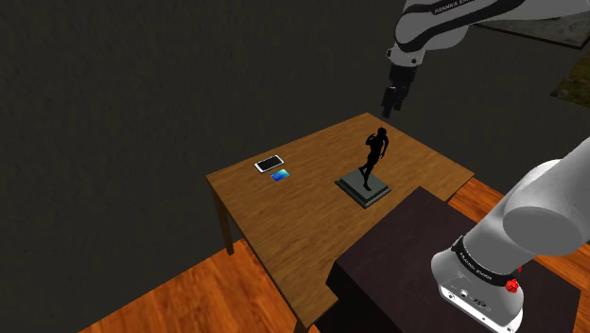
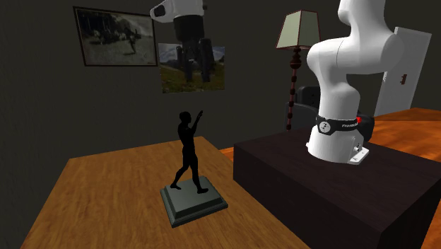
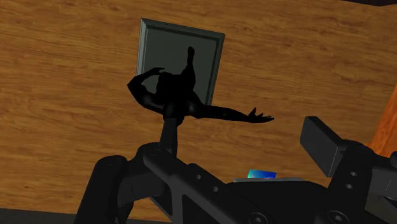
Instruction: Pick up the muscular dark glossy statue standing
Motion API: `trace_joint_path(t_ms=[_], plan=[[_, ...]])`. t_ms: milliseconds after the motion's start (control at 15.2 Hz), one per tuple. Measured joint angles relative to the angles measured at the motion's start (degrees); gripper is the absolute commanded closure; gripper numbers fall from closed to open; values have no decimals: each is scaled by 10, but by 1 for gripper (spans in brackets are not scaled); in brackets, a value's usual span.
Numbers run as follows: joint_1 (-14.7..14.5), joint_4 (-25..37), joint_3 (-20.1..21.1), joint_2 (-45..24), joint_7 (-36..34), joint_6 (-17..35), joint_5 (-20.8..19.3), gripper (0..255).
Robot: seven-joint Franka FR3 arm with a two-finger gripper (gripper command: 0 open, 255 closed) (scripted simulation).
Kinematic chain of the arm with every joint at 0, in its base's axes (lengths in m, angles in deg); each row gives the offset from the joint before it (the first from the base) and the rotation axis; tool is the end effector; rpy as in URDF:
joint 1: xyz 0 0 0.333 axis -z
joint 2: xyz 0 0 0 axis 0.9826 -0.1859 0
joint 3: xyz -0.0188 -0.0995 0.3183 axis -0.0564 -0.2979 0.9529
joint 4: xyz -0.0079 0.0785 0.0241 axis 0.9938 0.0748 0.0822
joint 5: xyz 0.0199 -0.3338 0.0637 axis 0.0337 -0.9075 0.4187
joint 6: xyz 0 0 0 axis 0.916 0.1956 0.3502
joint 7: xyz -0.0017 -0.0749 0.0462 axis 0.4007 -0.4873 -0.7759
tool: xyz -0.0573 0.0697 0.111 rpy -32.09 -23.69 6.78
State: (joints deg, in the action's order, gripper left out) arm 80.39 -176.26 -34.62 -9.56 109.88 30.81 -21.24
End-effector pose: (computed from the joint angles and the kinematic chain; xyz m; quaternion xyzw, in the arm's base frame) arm 0.4040 -0.1569 0.4255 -0.9958 -0.0674 0.0599 0.0181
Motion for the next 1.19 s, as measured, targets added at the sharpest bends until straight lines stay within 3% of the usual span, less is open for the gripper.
trace_joint_path(t_ms=[396,924,990,1188], plan=[[18,83,-24,-145,91,22,46,0],[23,71,-21,-197,109,78,67,0],[23,69,-21,-198,109,80,68,255],[23,69,-20,-200,109,82,68,255]])
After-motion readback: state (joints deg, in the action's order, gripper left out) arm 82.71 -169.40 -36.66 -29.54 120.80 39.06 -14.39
